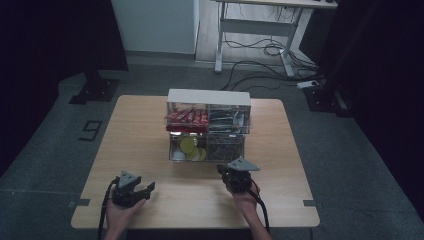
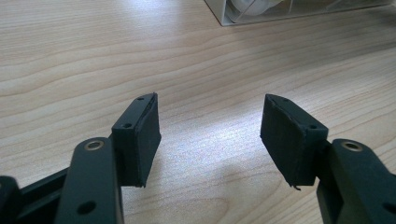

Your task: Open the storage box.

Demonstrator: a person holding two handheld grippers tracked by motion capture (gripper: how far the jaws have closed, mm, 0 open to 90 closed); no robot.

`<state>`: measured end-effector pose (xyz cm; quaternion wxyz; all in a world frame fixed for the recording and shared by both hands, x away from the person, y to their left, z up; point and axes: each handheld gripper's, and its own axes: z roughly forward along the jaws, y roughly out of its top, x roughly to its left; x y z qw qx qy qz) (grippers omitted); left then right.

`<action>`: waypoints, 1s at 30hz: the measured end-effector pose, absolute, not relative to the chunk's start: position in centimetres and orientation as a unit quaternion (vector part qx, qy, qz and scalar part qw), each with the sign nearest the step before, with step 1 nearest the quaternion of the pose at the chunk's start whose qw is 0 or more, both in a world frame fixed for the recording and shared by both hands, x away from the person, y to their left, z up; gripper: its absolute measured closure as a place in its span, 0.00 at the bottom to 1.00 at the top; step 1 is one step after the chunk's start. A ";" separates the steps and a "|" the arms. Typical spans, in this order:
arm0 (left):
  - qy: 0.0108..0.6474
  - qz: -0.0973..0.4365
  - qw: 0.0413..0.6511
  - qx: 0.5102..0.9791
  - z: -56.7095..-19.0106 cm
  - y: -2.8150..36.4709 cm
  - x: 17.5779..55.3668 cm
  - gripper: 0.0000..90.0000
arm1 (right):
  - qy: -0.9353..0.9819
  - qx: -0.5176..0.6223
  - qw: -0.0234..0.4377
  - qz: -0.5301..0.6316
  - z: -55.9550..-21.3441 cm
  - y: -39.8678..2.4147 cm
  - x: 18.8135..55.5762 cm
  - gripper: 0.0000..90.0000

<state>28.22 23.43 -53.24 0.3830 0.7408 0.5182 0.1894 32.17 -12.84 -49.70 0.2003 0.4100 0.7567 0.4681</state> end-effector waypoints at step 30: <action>0.514 0.187 0.382 0.745 -53.3 23.2 28.2 0.42 | 0.760 0.420 0.171 0.466 -50.9 -10.9 34.0 0.99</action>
